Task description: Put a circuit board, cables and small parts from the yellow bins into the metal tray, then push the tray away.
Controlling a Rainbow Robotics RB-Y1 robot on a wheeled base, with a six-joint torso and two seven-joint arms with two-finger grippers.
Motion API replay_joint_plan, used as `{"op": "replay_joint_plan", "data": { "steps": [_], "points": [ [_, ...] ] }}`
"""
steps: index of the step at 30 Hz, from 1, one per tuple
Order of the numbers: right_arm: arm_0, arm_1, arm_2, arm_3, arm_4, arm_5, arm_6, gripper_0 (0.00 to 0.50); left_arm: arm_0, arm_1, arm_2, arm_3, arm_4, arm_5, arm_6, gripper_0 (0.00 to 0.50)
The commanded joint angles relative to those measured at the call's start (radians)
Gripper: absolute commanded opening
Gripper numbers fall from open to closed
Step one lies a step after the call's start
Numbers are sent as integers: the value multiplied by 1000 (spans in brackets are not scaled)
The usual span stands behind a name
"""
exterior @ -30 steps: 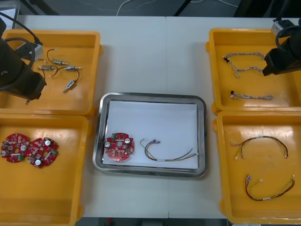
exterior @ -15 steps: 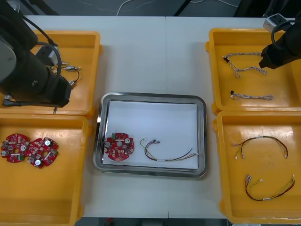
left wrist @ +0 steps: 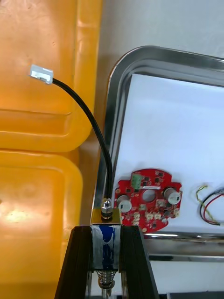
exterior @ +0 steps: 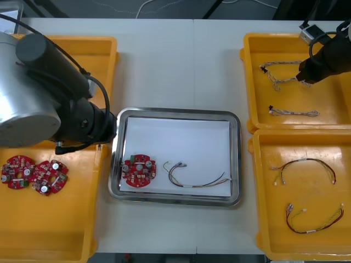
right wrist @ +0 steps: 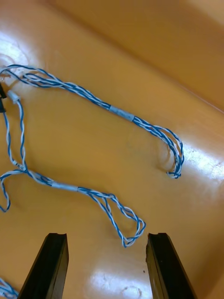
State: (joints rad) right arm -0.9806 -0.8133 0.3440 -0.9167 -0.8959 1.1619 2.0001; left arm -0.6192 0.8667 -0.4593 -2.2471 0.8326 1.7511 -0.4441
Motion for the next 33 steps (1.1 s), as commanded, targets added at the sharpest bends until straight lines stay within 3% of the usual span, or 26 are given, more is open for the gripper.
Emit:
{"op": "replay_joint_plan", "data": {
  "steps": [1, 11, 26, 29, 32, 33],
  "points": [
    [-55, 32, 13, 47, -3, -73, 75, 478, -31, -31, -90, -23, -86, -62, -36, 0],
    [-55, 68, 55, 91, 9, -154, 83, 470, -73, -141, -208, 87, -221, -104, -74, 0],
    [-52, 72, 95, 133, -3, -202, 85, 460, -159, -278, -252, 317, -262, -133, -174, 0],
    [-53, 71, 96, 141, -3, -203, 85, 354, -174, -291, -259, 360, -265, -134, -189, 0],
    [-53, 71, 96, 141, -3, -203, 89, 5, -192, -305, -263, 402, -268, -133, -202, 0],
    [-53, 71, 96, 141, -3, -203, 89, 0, -194, -310, -263, 411, -268, -134, -205, 0]
  ]
}}
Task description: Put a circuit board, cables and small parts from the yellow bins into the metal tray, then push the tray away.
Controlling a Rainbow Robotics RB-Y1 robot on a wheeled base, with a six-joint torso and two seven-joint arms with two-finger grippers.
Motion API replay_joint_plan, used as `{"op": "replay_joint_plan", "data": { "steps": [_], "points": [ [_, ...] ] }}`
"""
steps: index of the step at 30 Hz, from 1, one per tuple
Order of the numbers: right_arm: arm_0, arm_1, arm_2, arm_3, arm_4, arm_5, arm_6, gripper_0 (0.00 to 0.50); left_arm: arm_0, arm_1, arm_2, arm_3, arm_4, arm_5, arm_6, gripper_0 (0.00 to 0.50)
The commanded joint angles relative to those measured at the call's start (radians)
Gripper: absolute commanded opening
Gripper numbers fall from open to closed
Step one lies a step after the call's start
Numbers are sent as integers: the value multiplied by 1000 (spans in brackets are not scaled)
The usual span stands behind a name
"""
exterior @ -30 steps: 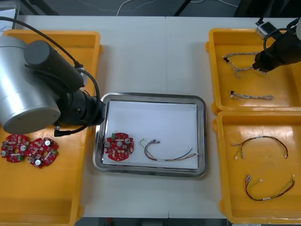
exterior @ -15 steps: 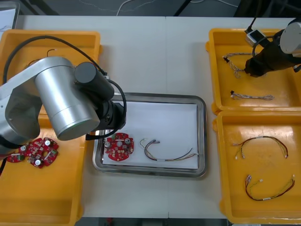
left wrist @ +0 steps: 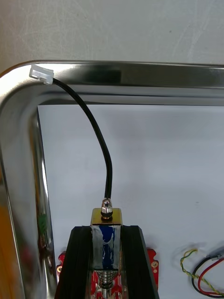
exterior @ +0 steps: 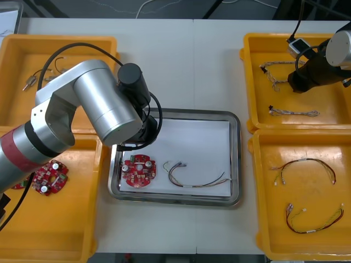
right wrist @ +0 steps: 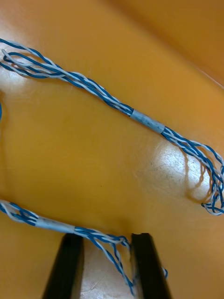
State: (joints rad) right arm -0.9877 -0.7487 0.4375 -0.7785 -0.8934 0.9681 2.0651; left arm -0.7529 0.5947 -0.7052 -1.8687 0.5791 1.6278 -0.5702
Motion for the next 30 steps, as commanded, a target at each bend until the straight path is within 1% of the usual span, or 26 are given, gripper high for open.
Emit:
{"op": "replay_joint_plan", "data": {
  "steps": [1, 5, 8, 11, 13, 16, 25, 26, 27, 28, 29, 30],
  "points": [
    [-46, 6, 3, 2, -6, -9, 24, 0, -66, -44, -17, 49, -16, -11, -83, 0],
    [-46, 3, 3, 2, -7, -8, 29, 0, -83, -62, -19, 97, -25, -14, -102, 0],
    [-46, -8, 1, -4, -12, 4, 36, 0, -98, -75, -36, 135, -47, -22, -108, 0],
    [-46, -29, -11, -31, -16, 54, 49, 0, -102, -82, -37, 175, -59, -40, -120, 0],
    [-46, -47, -26, -54, -19, 112, 59, 0, -103, -88, -43, 203, -76, -51, -142, 0],
    [-46, -63, -51, -64, -22, 169, 75, 0, -106, -96, -48, 232, -85, -65, -149, 0],
    [-45, -103, -69, -65, -35, 290, 107, 0, -106, -98, -53, 237, -90, -62, -154, 0],
    [-45, -104, -71, -65, -36, 296, 109, 0, -106, -98, -53, 235, -90, -62, -154, 8],
    [-40, -112, -71, -65, -39, 308, 113, 0, -105, -98, -54, 235, -90, -63, -154, 84],
    [-37, -116, -72, -65, -41, 314, 116, 0, -105, -98, -53, 235, -88, -62, -154, 189],
    [-29, -123, -72, -67, -44, 314, 119, 0, -106, -98, -54, 235, -88, -62, -154, 276],
    [-28, -124, -74, -68, -45, 311, 122, 0, -105, -98, -53, 235, -88, -62, -152, 303]
  ]
}}
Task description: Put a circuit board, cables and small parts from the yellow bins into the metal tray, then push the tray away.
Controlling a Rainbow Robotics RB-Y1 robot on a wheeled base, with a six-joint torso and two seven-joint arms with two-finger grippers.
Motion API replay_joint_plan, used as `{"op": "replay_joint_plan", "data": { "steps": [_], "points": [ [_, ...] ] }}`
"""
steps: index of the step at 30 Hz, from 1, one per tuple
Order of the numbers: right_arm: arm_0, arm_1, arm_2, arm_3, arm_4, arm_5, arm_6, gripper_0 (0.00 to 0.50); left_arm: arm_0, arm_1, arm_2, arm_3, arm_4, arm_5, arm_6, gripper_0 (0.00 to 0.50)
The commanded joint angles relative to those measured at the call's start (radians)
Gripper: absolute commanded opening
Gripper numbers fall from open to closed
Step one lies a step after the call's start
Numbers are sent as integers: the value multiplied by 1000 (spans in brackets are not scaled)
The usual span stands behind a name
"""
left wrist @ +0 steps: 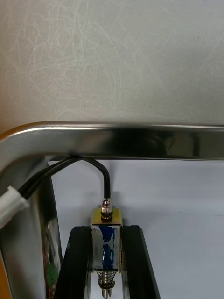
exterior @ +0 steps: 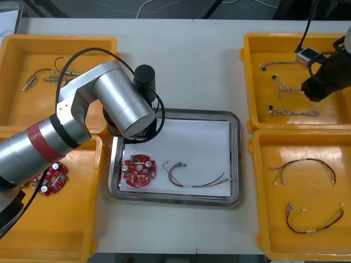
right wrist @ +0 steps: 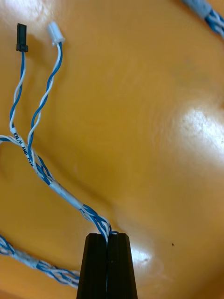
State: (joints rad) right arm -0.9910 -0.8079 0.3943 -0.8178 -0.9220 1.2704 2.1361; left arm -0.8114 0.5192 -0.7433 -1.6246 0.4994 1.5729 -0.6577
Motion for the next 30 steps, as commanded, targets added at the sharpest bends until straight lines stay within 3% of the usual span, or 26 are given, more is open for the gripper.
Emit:
{"op": "replay_joint_plan", "data": {
  "steps": [1, 3, 5, 8, 16, 24, 30],
  "points": [
    [-17, -70, -32, -30, -18, 6, 54, 0, -48, -22, -16, -11, -9, -7, -65, 340],
    [-12, -74, -32, -34, -20, 1, 62, 73, -46, -22, -14, -15, -9, -4, -63, 397],
    [-11, -79, -32, -34, -20, 1, 71, 268, -46, -22, -8, -29, -5, 3, -59, 447],
    [-9, -80, -32, -32, -23, 3, 110, 403, -48, -22, 12, -60, 19, 22, -57, 482],
    [-11, -82, -46, -34, -24, -12, 263, 420, -49, -16, 82, -172, 84, 127, -43, 495],
    [-23, -34, -45, -34, -11, -45, 370, 419, -49, 8, 174, -301, 136, 245, -45, 495],
    [-32, 4, -41, -32, -6, -54, 486, 419, -28, 67, 298, -391, 208, 347, -57, 498]
  ]
}}
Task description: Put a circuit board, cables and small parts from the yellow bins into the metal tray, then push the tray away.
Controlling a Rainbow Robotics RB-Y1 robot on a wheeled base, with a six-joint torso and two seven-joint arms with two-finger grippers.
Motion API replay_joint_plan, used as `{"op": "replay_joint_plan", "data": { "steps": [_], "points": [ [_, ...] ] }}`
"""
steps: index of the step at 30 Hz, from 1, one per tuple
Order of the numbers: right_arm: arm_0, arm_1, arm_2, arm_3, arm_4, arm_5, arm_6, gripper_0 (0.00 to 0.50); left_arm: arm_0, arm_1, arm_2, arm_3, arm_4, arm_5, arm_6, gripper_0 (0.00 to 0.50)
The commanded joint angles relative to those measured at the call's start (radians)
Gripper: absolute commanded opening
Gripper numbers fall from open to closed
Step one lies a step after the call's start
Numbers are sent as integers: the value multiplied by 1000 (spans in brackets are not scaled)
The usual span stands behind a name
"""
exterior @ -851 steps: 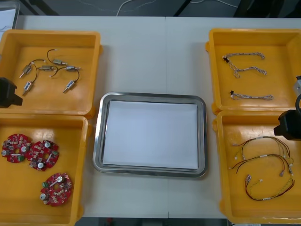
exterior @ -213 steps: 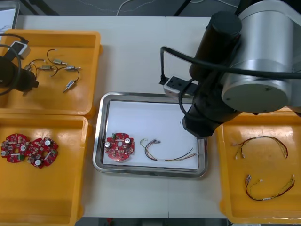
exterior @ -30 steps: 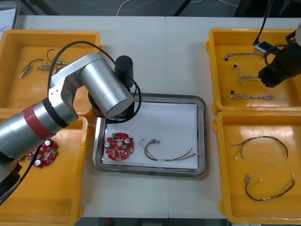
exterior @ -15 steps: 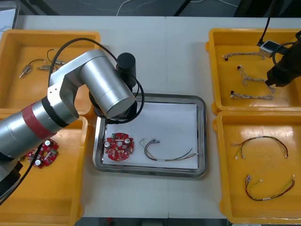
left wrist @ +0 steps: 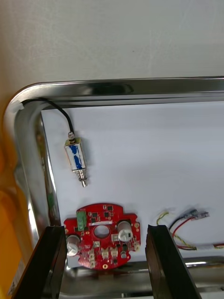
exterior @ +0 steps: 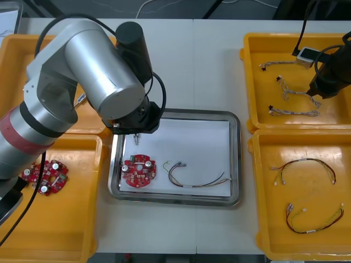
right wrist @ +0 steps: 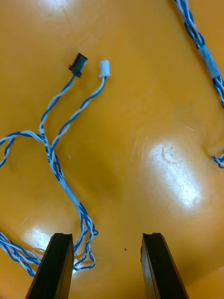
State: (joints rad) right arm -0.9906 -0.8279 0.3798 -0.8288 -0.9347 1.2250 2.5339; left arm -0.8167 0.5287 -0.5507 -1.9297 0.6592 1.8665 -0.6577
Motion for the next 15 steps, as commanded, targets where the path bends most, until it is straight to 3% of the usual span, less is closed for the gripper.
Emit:
{"op": "replay_joint_plan", "data": {
  "steps": [1, 10, 15],
  "points": [
    [-34, 27, -27, -21, 8, -9, 98, 418, -21, 63, 115, -94, 50, 53, -60, 497],
    [-33, 41, 16, -21, -3, -9, 158, 418, 19, 131, 238, -141, 68, 53, -99, 496],
    [-33, 46, 24, 2, -3, -15, 160, 419, 94, 169, 319, -141, 22, 53, -206, 496]
  ]
}}
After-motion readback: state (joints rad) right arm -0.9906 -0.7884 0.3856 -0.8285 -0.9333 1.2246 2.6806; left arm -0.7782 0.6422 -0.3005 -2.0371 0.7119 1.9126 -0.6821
